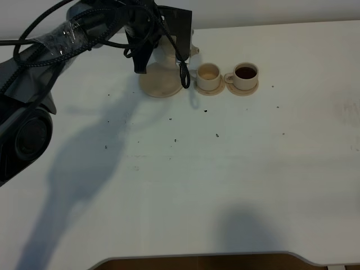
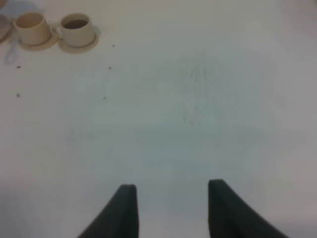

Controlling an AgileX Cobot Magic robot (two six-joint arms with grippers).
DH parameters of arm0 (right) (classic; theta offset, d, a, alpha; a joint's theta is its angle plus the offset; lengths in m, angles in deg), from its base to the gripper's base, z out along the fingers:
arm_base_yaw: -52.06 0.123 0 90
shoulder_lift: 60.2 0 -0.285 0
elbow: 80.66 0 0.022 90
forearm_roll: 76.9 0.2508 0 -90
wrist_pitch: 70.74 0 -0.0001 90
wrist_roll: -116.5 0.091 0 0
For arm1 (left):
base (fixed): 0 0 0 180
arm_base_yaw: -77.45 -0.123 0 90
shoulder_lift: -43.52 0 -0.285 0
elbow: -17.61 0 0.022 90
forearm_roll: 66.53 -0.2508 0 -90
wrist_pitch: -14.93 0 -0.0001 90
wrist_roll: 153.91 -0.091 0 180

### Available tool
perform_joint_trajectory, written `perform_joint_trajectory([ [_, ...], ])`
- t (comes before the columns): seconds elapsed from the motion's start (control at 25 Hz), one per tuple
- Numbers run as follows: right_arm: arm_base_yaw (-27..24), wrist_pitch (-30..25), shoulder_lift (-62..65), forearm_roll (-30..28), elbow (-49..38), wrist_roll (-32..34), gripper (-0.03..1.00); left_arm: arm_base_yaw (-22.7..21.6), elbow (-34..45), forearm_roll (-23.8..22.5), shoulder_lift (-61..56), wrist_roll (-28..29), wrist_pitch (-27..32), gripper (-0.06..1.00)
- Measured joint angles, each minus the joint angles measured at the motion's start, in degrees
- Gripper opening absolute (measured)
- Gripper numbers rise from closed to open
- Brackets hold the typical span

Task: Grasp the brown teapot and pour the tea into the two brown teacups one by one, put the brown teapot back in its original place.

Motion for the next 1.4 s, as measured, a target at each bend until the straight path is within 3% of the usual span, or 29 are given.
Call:
perform_joint_trajectory([
  [0.2,0.0,0.0,0.0,0.0,0.0,0.0,0.36,0.59,0.05,-0.46,1.26,-2.75,-2.01,0.1],
  [0.56,0.0,0.0,0.0,0.0,0.0,0.0,0.36,1.62,0.05,-6.65,1.47,-4.42,-4.66,0.1],
  [0.92,0.0,0.0,0.0,0.0,0.0,0.0,0.36,2.3,0.05,-7.05,1.47,-12.28,-4.87,0.1],
  [1.4,0.0,0.0,0.0,0.0,0.0,0.0,0.36,3.44,1.27,-14.14,1.78,-12.48,-7.38,0.1],
])
